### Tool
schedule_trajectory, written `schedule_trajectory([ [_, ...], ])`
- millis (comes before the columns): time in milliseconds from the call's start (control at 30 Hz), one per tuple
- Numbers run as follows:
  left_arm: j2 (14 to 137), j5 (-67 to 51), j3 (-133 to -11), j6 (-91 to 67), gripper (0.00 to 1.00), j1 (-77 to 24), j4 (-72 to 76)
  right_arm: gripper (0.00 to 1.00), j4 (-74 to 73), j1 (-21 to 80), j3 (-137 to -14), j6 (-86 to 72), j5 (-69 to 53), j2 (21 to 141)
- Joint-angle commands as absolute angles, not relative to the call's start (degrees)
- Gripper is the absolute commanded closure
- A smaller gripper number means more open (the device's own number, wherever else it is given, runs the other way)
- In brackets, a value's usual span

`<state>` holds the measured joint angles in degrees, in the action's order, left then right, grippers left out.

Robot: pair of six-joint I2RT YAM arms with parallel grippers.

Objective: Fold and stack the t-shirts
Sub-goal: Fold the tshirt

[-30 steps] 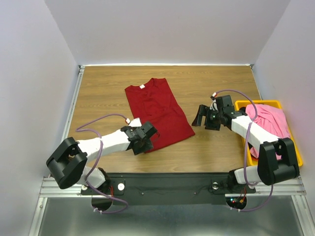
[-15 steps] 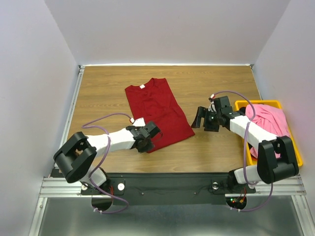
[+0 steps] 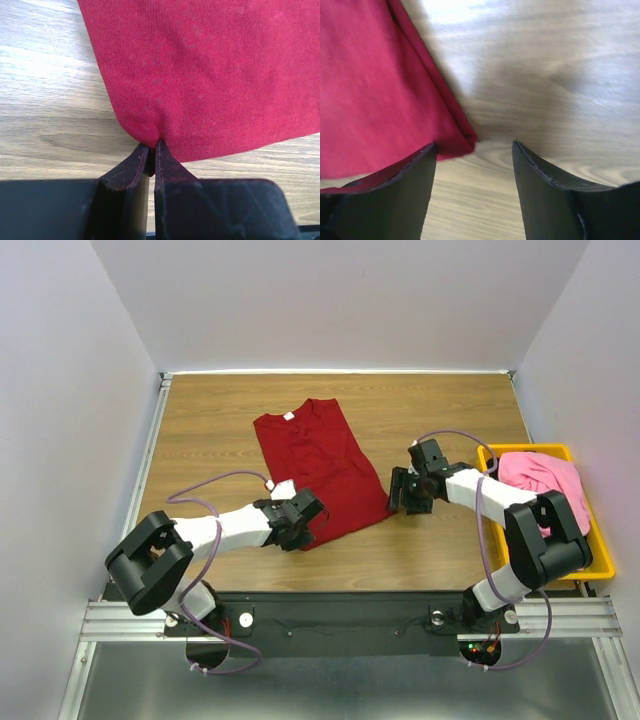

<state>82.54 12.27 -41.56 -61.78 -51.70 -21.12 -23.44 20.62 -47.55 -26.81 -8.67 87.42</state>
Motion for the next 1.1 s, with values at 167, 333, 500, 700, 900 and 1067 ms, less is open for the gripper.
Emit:
schedule_trajectory([
  [167,82.6,9.9,-37.7,-60.9,1.00,-52.4,-22.5,0.48,-23.5,23.5,-51.8,-29.4,-4.7,91.0],
  [333,81.9,9.9,-37.4,-60.7,1.00,-52.4,-22.8,0.59,-23.8,23.8,-51.2,-29.4,-3.8,92.0],
  [500,81.3,9.8,-37.4,-60.6,1.00,-52.4,-23.2,0.59,-25.9,24.8,-50.6,-29.2,-1.6,93.3],
  [700,80.9,9.8,-37.4,-60.2,1.00,-52.4,-23.5,0.59,-28.4,27.3,-51.1,-28.3,3.1,96.6],
  [900,80.0,9.8,-36.7,-60.0,1.00,-52.3,-23.1,0.61,-28.3,29.6,-50.2,-29.2,4.2,101.2],
  [1067,78.7,9.8,-36.1,-60.3,1.00,-52.2,-23.5,0.84,-27.6,29.7,-48.9,-29.6,5.3,102.7],
])
